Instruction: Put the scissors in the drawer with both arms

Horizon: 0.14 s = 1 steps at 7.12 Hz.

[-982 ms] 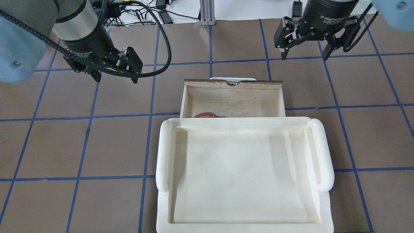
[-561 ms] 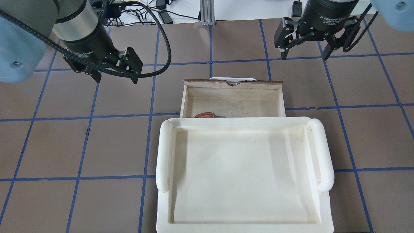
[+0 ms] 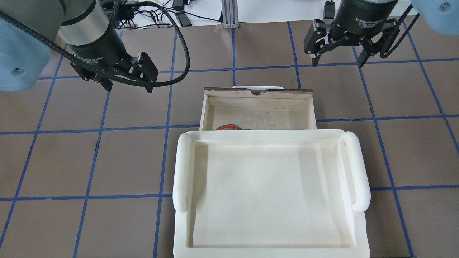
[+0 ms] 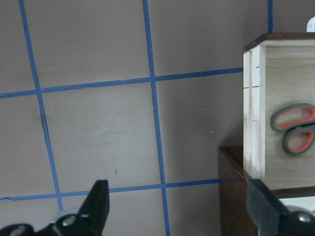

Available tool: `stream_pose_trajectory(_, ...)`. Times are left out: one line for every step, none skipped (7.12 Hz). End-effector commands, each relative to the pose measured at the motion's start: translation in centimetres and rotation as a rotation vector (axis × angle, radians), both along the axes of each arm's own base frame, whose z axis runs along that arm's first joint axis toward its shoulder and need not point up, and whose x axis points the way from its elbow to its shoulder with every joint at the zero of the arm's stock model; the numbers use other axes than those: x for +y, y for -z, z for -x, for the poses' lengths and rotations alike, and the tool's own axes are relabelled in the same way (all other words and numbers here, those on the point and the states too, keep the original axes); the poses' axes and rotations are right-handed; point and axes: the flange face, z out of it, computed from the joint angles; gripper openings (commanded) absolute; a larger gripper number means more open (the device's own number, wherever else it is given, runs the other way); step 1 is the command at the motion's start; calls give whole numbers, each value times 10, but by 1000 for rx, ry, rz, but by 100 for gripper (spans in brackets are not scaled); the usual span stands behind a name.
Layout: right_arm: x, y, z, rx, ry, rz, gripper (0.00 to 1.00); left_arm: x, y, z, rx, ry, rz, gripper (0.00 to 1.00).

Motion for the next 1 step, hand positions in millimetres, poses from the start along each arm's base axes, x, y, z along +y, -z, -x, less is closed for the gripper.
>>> stream_pose_trajectory(0,0,0,1,0,-1,100,0,0,0,0,5,1,100)
